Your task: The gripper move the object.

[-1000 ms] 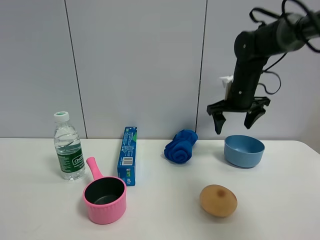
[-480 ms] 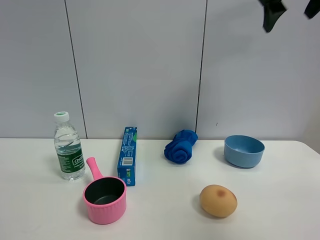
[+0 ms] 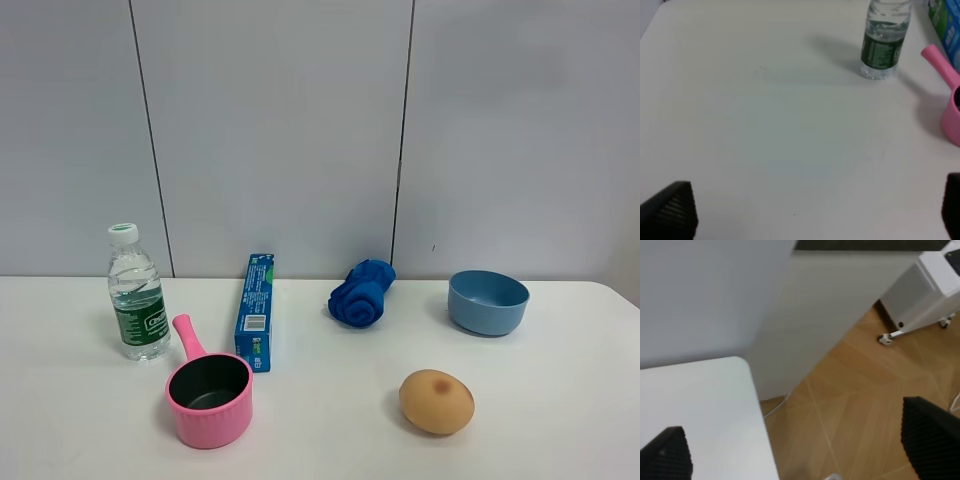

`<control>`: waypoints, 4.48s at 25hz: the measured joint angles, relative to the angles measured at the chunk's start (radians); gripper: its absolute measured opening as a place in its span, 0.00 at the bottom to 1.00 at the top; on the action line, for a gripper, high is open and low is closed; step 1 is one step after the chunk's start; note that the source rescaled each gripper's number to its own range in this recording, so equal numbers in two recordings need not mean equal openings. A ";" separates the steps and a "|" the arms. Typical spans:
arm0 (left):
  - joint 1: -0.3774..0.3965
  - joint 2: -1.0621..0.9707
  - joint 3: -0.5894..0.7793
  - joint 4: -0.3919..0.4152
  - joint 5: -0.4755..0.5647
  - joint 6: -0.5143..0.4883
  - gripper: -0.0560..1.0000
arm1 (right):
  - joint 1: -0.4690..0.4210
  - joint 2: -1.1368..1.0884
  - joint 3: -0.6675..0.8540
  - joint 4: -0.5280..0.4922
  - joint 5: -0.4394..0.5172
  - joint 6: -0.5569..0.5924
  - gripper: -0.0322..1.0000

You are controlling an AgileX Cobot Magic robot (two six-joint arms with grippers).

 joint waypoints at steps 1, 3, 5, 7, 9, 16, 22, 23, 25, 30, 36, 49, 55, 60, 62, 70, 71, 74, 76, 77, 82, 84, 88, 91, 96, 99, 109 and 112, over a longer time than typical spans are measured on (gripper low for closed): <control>0.000 0.000 0.000 0.000 0.000 0.000 1.00 | -0.008 -0.015 0.000 -0.004 0.000 -0.004 0.84; 0.000 0.000 0.000 0.000 0.000 0.000 1.00 | -0.014 -0.047 0.000 -0.007 0.000 -0.015 0.84; 0.000 0.000 0.000 0.000 0.000 0.000 1.00 | -0.014 -0.077 0.000 -0.006 0.000 -0.025 0.84; 0.000 0.000 0.000 0.000 0.000 0.000 1.00 | -0.014 -0.116 0.000 -0.001 0.000 -0.030 0.84; 0.000 0.000 0.000 0.000 0.000 0.000 1.00 | -0.014 -0.156 0.000 0.014 0.000 -0.030 0.84; 0.000 0.000 0.000 0.000 0.000 0.000 1.00 | -0.014 -0.313 0.001 0.205 0.002 -0.093 0.84; 0.000 0.000 0.000 0.000 0.000 0.000 1.00 | -0.014 -0.425 0.029 0.284 0.005 -0.171 0.84; 0.000 0.000 0.000 0.000 0.000 0.000 1.00 | -0.014 -0.450 0.052 0.281 0.005 -0.172 0.84; 0.000 0.000 0.000 0.000 0.000 0.000 1.00 | -0.014 -0.502 0.116 0.276 0.005 -0.172 0.84; 0.000 0.000 0.000 0.000 0.000 0.000 1.00 | -0.014 -0.610 0.325 0.296 0.007 -0.169 0.84; 0.000 0.000 0.000 0.000 0.000 0.000 1.00 | -0.014 -0.713 0.618 0.428 0.008 -0.164 0.84; 0.000 0.000 0.000 0.000 0.000 0.000 1.00 | -0.090 -1.113 1.134 0.437 -0.112 -0.226 0.84; 0.000 0.000 0.000 0.000 0.000 0.000 1.00 | -0.107 -1.225 1.316 0.476 -0.134 -0.226 0.84; 0.000 0.000 0.000 0.000 0.000 0.000 1.00 | -0.107 -1.321 1.421 0.485 -0.135 -0.224 0.84; 0.000 0.000 0.000 0.000 0.000 0.000 1.00 | -0.107 -1.349 1.435 0.485 -0.136 -0.215 0.84; 0.000 0.000 0.000 0.000 0.000 0.000 1.00 | -0.107 -1.413 1.436 0.483 -0.141 -0.203 0.84; 0.000 0.000 0.000 0.000 0.000 0.000 1.00 | -0.107 -1.416 1.436 0.483 -0.141 -0.203 0.84; 0.000 0.000 0.000 0.000 0.000 0.000 1.00 | -0.107 -1.421 1.436 0.483 -0.141 -0.203 0.84; 0.000 0.000 0.000 0.000 0.000 0.000 1.00 | -0.107 -1.423 1.436 0.485 -0.141 -0.203 0.84; 0.000 0.000 0.000 0.000 0.000 0.000 1.00 | -0.107 -1.423 1.436 0.485 -0.141 -0.203 0.84; 0.000 0.000 0.000 0.000 0.000 0.000 1.00 | -0.107 -1.424 1.436 0.486 -0.141 -0.203 0.91; 0.000 0.000 0.000 0.000 0.000 0.000 1.00 | -0.107 -1.424 1.436 0.486 -0.141 -0.203 0.97; 0.000 0.000 0.000 0.000 0.000 0.000 1.00 | -0.107 -1.425 1.436 0.486 -0.141 -0.203 0.99; 0.000 0.000 0.000 0.000 0.000 0.000 1.00 | -0.107 -1.425 1.436 0.486 -0.141 -0.203 1.00; 0.000 0.000 0.000 0.000 0.000 0.000 1.00 | -0.107 -1.425 1.436 0.486 -0.141 -0.203 1.00; 0.000 0.000 0.000 0.000 0.000 0.000 1.00 | -0.107 -1.429 1.436 0.486 -0.141 -0.203 1.00; 0.000 0.000 0.000 0.000 0.000 0.000 1.00 | -0.107 -1.510 1.435 0.487 -0.140 -0.203 1.00; 0.000 0.000 0.000 0.000 0.000 0.000 1.00 | -0.107 -1.510 1.435 0.487 -0.140 -0.203 1.00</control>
